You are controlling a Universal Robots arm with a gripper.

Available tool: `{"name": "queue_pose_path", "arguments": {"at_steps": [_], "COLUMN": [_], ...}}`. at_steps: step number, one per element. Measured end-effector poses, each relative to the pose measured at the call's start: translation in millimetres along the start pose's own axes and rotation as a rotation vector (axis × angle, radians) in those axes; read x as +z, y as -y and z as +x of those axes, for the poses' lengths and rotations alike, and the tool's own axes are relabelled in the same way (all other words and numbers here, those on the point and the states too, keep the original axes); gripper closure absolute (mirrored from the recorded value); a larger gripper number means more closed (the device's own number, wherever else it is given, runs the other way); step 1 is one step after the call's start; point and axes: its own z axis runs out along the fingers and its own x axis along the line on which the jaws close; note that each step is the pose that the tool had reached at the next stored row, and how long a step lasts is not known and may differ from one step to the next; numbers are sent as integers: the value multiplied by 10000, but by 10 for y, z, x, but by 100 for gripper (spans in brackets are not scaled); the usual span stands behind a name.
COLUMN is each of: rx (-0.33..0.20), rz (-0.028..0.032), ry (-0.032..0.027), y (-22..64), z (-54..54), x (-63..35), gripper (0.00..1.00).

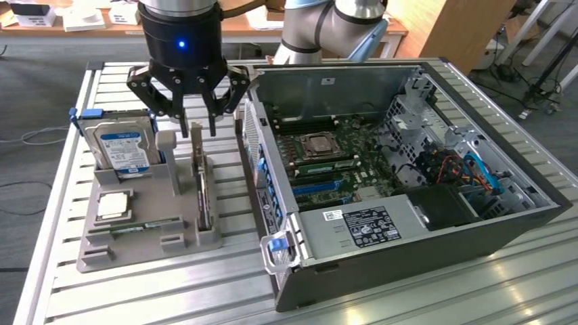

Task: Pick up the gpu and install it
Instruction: 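Pick up the gpu and move the gpu toward the slot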

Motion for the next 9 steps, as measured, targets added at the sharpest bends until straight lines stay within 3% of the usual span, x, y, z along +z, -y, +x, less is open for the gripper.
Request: {"name": "queue_pose_path", "arguments": {"at_steps": [9], "rx": [0], "rz": [1], "ry": [0], "y": [7], "z": [3], "x": [129], "gripper": [57]}}
